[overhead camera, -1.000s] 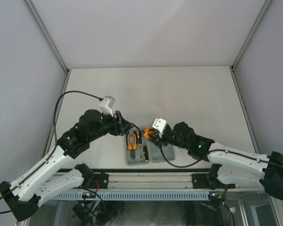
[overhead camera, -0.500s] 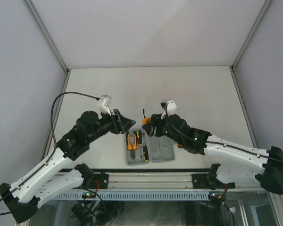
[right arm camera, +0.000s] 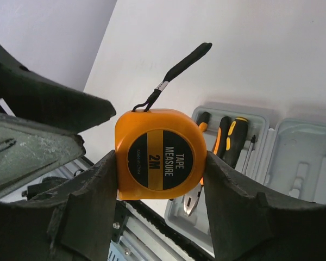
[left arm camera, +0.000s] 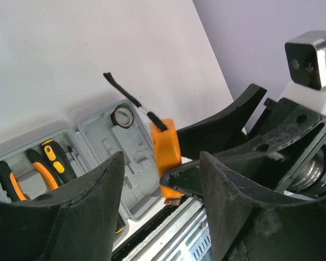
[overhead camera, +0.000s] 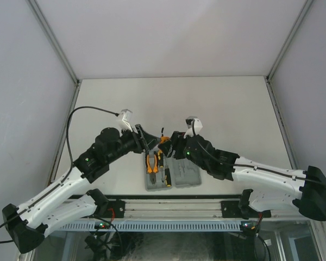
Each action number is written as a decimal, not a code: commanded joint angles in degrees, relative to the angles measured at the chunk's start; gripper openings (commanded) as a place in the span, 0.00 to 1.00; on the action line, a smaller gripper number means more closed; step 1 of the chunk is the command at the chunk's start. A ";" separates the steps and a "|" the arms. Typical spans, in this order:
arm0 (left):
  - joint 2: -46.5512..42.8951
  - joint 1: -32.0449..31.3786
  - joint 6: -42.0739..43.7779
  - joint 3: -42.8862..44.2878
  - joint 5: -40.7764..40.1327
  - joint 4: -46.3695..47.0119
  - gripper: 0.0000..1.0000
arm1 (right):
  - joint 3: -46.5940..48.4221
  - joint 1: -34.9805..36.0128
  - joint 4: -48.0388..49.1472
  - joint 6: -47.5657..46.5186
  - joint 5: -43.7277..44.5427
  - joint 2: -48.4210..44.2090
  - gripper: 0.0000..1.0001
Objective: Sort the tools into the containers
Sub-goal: Adjust the engineering item at the center of the board.
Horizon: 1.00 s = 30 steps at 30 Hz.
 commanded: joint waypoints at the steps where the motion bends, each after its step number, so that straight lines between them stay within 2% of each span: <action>1: 0.41 -0.46 -1.71 -0.32 -0.85 4.19 0.62 | 1.28 1.83 4.01 -4.91 -0.07 0.57 0.00; 12: 2.94 -1.98 -3.06 -1.24 0.24 5.00 0.51 | 1.26 4.31 7.74 -9.16 2.20 -0.35 0.00; 21: 4.58 -3.60 -3.43 -0.87 3.07 6.30 0.28 | 1.26 4.49 8.44 -12.07 5.50 0.15 0.07; 23: 4.95 -3.71 -3.11 -1.02 3.70 6.30 0.20 | 1.20 4.49 8.83 -13.32 4.98 -0.22 0.13; 26: 5.05 -3.71 -2.48 -0.95 4.17 5.98 0.06 | 1.23 4.54 8.58 -16.27 2.29 -1.21 0.27; 29: 5.05 -3.71 -1.89 -0.67 4.13 5.34 0.01 | 1.03 4.49 7.06 -19.15 -1.23 -2.54 0.53; 30: 5.13 -3.69 -1.72 -0.50 3.99 5.03 0.00 | 0.59 4.49 6.85 -19.73 -2.30 -2.97 0.59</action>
